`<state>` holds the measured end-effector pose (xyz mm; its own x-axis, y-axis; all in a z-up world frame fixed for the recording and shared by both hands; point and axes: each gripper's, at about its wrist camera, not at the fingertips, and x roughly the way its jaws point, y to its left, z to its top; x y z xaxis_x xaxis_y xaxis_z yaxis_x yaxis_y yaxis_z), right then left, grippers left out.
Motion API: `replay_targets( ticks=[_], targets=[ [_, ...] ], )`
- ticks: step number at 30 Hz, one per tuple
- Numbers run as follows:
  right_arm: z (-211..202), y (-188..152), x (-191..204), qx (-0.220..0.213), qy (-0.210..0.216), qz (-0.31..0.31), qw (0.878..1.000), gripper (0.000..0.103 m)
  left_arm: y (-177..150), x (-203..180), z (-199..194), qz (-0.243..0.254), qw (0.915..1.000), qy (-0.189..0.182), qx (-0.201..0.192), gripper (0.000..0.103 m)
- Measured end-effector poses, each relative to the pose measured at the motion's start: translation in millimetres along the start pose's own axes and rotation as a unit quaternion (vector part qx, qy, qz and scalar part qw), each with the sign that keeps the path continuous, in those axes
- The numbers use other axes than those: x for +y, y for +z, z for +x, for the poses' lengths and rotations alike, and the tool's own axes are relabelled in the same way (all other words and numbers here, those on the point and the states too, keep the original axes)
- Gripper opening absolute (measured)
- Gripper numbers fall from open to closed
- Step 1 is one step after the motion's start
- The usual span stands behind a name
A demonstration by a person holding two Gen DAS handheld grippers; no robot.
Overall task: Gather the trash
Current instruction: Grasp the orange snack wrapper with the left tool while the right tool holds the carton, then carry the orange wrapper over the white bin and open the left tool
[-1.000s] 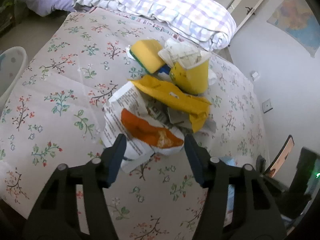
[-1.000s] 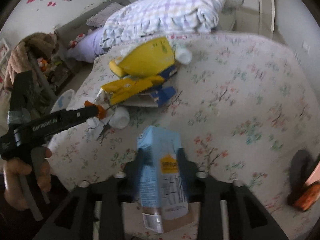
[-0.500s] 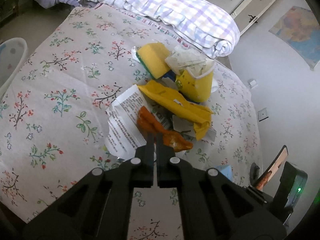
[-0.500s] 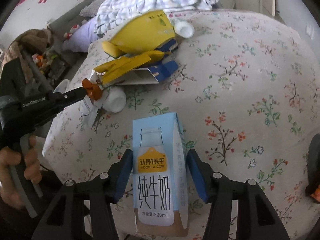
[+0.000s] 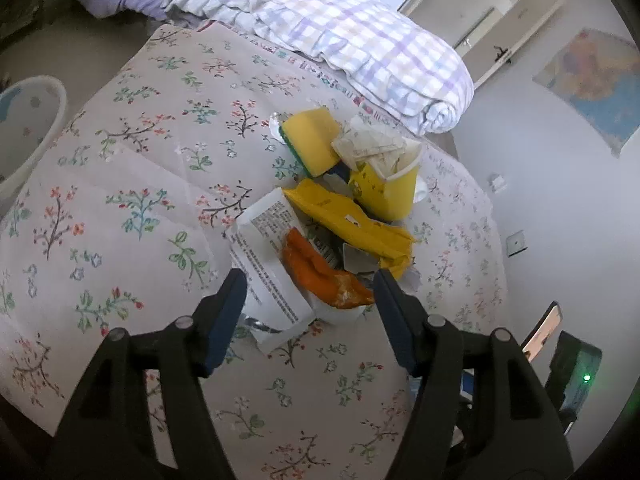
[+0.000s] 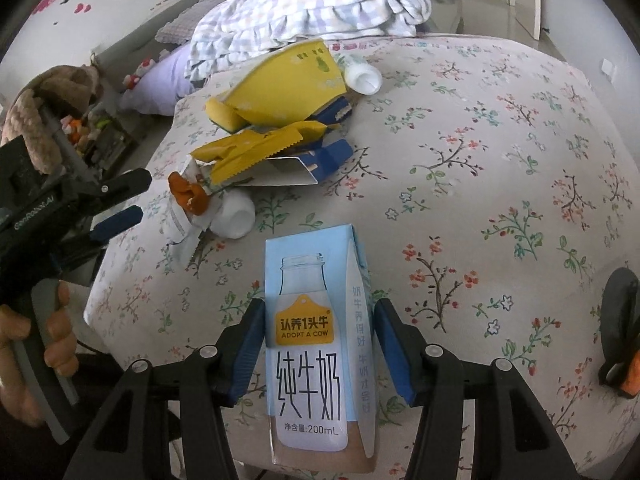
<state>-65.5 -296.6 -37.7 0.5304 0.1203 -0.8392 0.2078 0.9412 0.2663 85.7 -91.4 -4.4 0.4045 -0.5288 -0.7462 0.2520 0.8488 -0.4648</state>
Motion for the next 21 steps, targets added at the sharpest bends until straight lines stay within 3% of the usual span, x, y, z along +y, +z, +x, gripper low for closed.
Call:
replay_targets(
  ticks=[9,13,21],
  targets=[
    [3,1,-3,0.006,0.0,0.014,1.0,0.056,9,-3,29,0.004,0.9995,0.03,0.009,0.037],
    [4,3,-6,0.006,-0.001,0.019,1.0,0.056,11,-2,33,0.004,0.9991,0.041,0.007,0.014],
    [-1,9,-5,-0.002,0.004,0.022,1.0,0.056,11,-4,15,0.005,0.9998,0.021,-0.006,0.011]
  ],
)
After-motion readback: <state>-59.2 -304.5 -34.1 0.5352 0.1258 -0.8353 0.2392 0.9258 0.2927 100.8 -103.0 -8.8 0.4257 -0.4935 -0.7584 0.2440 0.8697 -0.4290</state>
